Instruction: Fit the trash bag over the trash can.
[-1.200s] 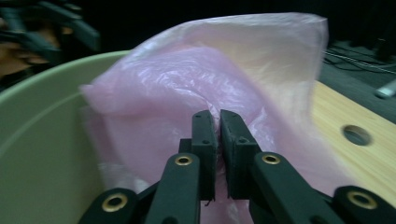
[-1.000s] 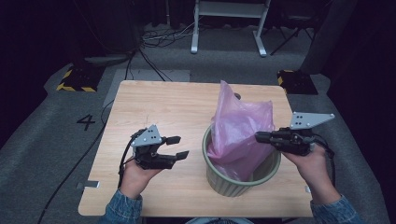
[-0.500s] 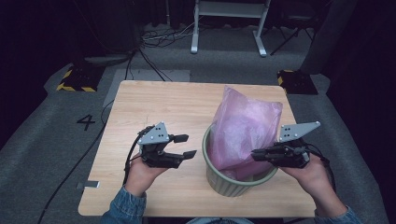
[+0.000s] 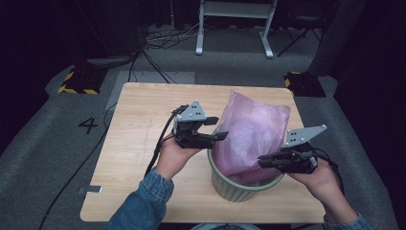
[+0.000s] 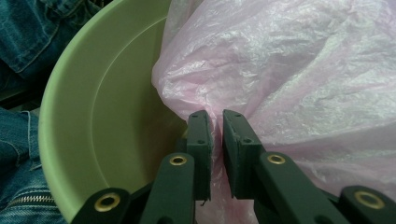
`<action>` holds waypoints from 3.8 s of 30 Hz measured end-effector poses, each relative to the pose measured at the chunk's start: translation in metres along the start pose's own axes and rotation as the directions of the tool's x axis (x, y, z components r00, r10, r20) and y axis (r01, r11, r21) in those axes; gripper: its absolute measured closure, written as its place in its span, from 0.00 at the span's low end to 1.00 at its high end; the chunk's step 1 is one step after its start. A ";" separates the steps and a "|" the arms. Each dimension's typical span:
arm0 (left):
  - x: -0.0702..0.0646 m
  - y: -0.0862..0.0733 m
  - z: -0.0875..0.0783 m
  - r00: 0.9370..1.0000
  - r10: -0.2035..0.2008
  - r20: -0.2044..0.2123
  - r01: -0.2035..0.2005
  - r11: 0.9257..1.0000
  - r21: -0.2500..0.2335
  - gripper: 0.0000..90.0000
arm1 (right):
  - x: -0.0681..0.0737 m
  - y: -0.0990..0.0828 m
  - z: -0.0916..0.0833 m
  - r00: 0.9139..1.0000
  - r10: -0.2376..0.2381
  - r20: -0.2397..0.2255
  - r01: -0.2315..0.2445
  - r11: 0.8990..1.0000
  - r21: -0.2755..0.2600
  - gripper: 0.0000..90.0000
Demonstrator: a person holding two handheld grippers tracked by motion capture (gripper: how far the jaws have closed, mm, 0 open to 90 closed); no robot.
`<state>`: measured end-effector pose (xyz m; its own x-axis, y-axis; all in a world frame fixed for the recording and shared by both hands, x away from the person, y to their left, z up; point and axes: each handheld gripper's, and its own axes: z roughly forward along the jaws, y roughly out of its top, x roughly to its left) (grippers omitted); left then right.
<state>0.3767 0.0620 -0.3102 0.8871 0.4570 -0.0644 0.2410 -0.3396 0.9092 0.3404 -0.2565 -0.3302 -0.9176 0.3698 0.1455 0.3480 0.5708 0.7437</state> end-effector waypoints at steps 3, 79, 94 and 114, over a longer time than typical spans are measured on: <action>-0.001 0.001 0.010 0.999 0.001 -0.033 0.000 1.000 0.031 0.52 | 0.000 -0.001 0.000 1.000 0.000 -0.006 0.000 1.000 -0.001 0.90; -0.058 0.013 0.012 0.970 0.139 0.201 -0.133 0.990 -0.040 0.67 | 0.064 0.028 0.017 0.974 -0.220 -0.047 0.218 0.975 -0.043 1.00; -0.074 -0.002 0.016 0.946 0.223 0.234 -0.235 0.972 0.026 1.00 | 0.051 0.024 -0.020 0.986 -0.168 -0.019 0.165 0.980 -0.107 0.69; -0.083 -0.013 0.019 0.937 0.236 0.260 -0.259 0.964 0.058 1.00 | -0.051 0.048 -0.027 0.979 0.119 0.168 -0.067 0.955 -0.290 0.44</action>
<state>0.3078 0.0131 -0.3249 0.9898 0.1347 0.0471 0.0258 -0.4936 0.8693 0.3982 -0.2674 -0.2847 -0.8242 0.5530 0.1218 0.3378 0.3077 0.8895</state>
